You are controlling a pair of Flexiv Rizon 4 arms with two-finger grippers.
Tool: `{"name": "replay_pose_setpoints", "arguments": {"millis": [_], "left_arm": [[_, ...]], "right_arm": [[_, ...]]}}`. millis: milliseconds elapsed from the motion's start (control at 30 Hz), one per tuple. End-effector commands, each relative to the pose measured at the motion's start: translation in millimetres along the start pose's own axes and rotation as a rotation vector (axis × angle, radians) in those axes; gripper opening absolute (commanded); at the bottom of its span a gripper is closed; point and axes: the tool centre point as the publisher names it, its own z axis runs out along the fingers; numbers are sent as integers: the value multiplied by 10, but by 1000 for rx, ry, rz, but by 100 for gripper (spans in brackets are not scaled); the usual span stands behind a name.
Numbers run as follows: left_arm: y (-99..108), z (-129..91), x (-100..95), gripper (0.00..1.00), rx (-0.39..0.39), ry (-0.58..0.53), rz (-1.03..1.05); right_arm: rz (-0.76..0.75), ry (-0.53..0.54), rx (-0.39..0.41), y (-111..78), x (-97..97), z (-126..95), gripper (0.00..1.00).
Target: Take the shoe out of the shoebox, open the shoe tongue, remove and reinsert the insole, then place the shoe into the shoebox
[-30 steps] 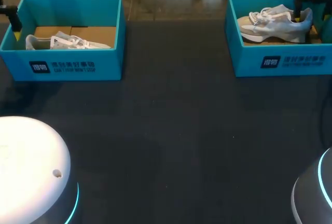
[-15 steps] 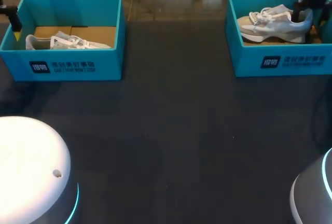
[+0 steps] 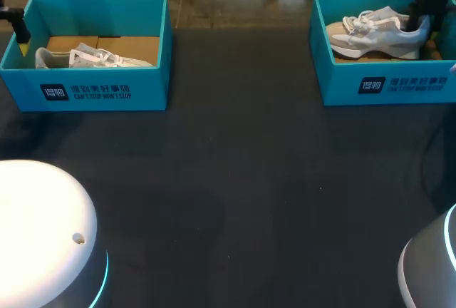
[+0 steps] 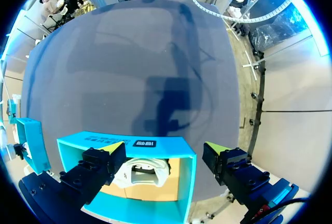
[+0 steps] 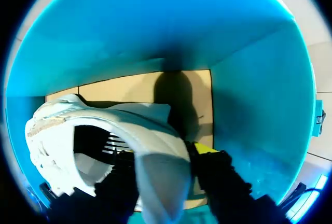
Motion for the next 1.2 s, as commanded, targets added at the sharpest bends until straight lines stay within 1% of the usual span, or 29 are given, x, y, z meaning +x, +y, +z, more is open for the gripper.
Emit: {"name": "replay_pose_setpoints", "arguments": {"millis": [33, 100, 167, 300, 433, 467, 500, 567, 667, 700, 733, 767, 800, 833, 1000, 1033, 1200], "left_arm": [[-11, -1, -1, 100, -3, 2, 0], [-11, -1, -1, 100, -3, 2, 0], [-11, -1, -1, 100, -3, 2, 0], [-11, -1, -1, 100, -3, 2, 0], [-11, -1, -1, 100, -3, 2, 0], [-11, -1, -1, 100, -3, 2, 0], [-11, -1, -1, 100, -3, 2, 0], [-11, -1, -1, 100, -3, 2, 0], [-11, -1, -1, 100, -3, 2, 0], [-11, -1, -1, 100, -3, 2, 0], [-11, -1, -1, 100, -3, 2, 0], [-11, -1, -1, 100, -3, 2, 0], [-11, -1, -1, 100, -3, 2, 0], [-11, -1, -1, 100, -3, 2, 0], [-11, -1, -1, 100, -3, 2, 0], [-11, -1, -1, 100, -3, 2, 0], [-11, -1, -1, 100, -3, 2, 0]], "right_arm": [[8, -7, 65, 0, 43, -1, 18], [14, -17, 61, -21, 58, -43, 6], [15, -24, 63, -30, 75, -64, 0], [17, -20, 67, -40, 92, -96, 0], [49, -32, 52, -67, 107, -261, 0], [49, -32, 52, -67, 107, -261, 0], [72, -32, 44, -82, 98, -390, 0], [85, -46, 44, -89, 87, -494, 0], [112, -67, 64, -96, 41, -703, 0], [117, -64, 60, -110, 11, -794, 0], [128, -69, 54, -121, -13, -860, 0], [128, -69, 54, -121, -13, -860, 0], [141, -77, 46, -152, -37, -1003, 0], [147, -82, 36, -170, -39, -1079, 0], [163, -102, 34, -257, 18, -1412, 0], [162, -96, 25, -285, 42, -1510, 0], [182, -147, 21, -372, 126, -1824, 0]]}}
